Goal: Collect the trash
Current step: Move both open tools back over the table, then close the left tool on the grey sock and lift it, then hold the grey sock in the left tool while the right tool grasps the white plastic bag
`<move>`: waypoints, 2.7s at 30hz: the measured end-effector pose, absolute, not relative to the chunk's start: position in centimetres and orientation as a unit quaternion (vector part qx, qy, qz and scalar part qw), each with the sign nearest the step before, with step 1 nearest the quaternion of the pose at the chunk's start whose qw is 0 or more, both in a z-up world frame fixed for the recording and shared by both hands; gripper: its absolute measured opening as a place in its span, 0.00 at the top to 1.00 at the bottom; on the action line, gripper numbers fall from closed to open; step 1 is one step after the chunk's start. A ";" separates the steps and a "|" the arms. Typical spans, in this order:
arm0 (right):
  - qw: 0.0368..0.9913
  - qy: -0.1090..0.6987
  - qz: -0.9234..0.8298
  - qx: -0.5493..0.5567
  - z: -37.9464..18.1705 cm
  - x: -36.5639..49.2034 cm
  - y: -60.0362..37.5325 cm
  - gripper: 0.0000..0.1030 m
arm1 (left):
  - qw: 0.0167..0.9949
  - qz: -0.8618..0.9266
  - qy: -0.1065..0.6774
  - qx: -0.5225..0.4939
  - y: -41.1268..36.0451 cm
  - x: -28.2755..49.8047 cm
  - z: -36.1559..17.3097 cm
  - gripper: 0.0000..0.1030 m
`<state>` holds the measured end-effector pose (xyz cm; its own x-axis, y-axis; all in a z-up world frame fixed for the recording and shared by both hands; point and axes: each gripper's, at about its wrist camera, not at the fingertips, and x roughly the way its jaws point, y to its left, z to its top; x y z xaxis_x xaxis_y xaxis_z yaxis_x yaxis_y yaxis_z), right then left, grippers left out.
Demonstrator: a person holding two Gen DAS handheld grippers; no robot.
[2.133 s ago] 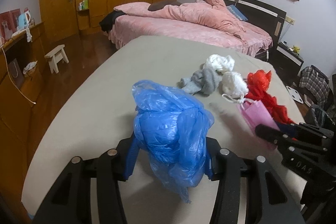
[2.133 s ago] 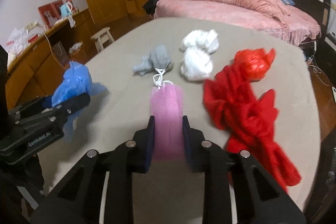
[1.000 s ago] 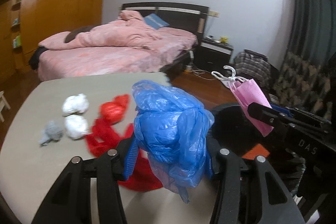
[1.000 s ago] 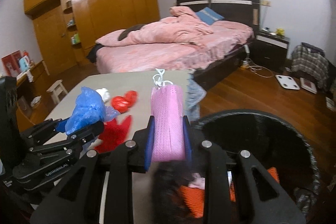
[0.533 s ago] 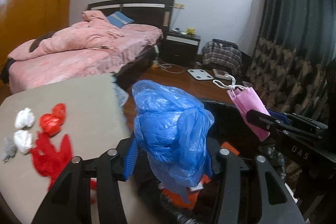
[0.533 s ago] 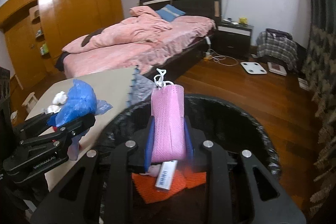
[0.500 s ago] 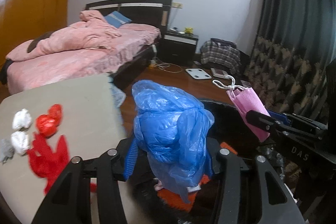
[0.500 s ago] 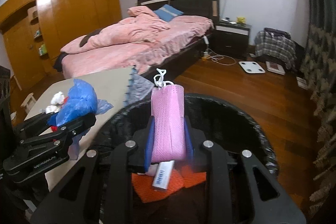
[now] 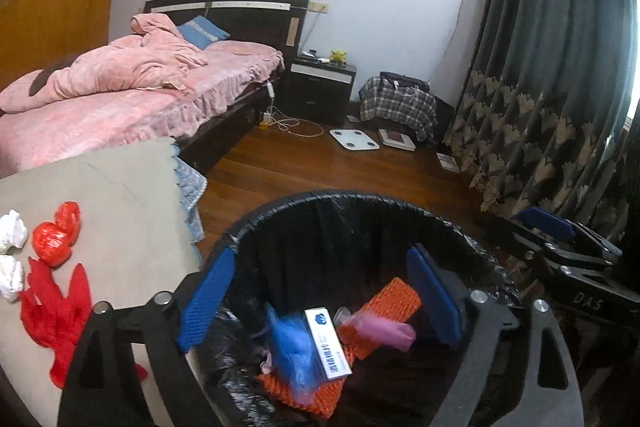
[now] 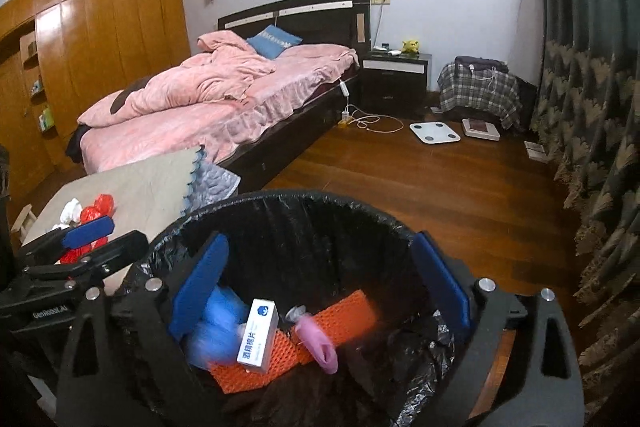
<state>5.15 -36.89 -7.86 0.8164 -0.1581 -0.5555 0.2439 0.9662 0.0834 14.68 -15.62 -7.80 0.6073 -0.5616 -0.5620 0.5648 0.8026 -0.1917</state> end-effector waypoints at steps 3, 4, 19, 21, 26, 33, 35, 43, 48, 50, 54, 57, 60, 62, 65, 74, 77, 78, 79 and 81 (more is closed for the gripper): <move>0.951 0.280 -0.105 0.081 -7.5 5.0 -36.9 0.07 | 0.903 -0.301 0.306 -0.001 -14.3 14.9 -7.3 0.15; 0.951 0.279 -0.103 0.081 -7.4 4.9 -36.8 0.07 | 0.906 -0.295 0.303 -0.002 -13.9 14.9 -7.2 0.14; 0.957 0.282 -0.007 0.068 -5.9 9.5 -27.8 0.05 | 0.948 -0.138 0.288 0.005 -0.3 14.3 -6.8 0.09; 0.957 0.282 0.010 0.064 -5.8 10.6 -26.0 0.05 | 0.950 -0.115 0.291 0.005 1.5 14.3 -7.1 0.09; 0.955 0.286 0.050 0.056 -5.8 13.6 -21.7 0.05 | 0.953 -0.057 0.296 0.002 6.6 14.8 -7.9 0.09; 0.951 0.295 0.089 0.038 -6.8 17.2 -16.4 0.05 | 0.953 0.016 0.303 -0.007 12.7 17.3 -9.5 0.09; 0.948 0.299 0.099 0.033 -7.3 18.2 -15.0 0.05 | 0.951 0.033 0.309 -0.010 14.4 18.1 -10.3 0.09; 0.939 0.319 0.130 0.002 -9.9 21.1 -10.2 0.05 | 0.935 0.050 0.350 -0.015 17.0 22.2 -13.5 0.11; 0.936 0.323 0.141 -0.008 -10.7 22.4 -8.6 0.05 | 0.927 0.042 0.372 -0.029 17.6 23.7 -14.7 0.14; 0.935 0.323 0.144 -0.011 -10.9 22.7 -8.0 0.05 | 0.923 0.036 0.381 -0.038 18.0 24.3 -14.9 0.19; 0.935 0.322 0.150 -0.014 -10.9 23.4 -7.2 0.05 | 0.910 0.014 0.412 -0.047 18.1 25.1 -16.0 0.35; 0.935 0.318 0.156 -0.017 -10.8 23.8 -6.5 0.05 | 0.908 0.001 0.416 -0.054 18.3 25.2 -16.2 0.42; 0.934 0.318 0.161 -0.019 -10.7 24.1 -5.7 0.05 | 0.909 -0.007 0.411 -0.063 18.5 25.0 -16.1 0.52; 0.934 0.318 0.164 -0.019 -10.7 24.2 -5.2 0.05 | 0.910 -0.008 0.408 -0.070 18.8 25.0 -15.9 0.56; 0.932 0.318 0.172 -0.017 -10.6 24.6 -4.3 0.05 | 0.916 -0.003 0.396 -0.071 19.2 24.3 -15.4 0.57; 0.922 0.326 0.208 -0.017 -11.0 25.8 0.1 0.05 | 0.925 0.032 0.373 -0.062 22.1 22.6 -13.8 0.58; 0.914 0.340 0.222 -0.017 -11.7 26.1 1.8 0.06 | 0.926 0.041 0.370 -0.061 23.1 22.3 -13.6 0.57; 0.912 0.341 0.226 -0.018 -11.9 26.1 2.3 0.06 | 0.926 0.043 0.369 -0.060 23.2 22.2 -13.6 0.58; 0.911 0.342 0.229 -0.024 -12.0 26.2 2.9 0.06 | 0.927 0.045 0.368 -0.060 23.5 22.1 -13.5 0.58; 0.909 0.344 0.233 -0.037 -12.3 26.2 3.8 0.14 | 0.927 0.048 0.367 -0.064 23.9 22.1 -13.5 0.58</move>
<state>26.23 3.77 -12.30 0.6549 0.3984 -0.6421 -0.4489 0.8887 0.0936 22.08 23.95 -13.48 0.7261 0.0415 -0.6864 -0.1359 0.9872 -0.0840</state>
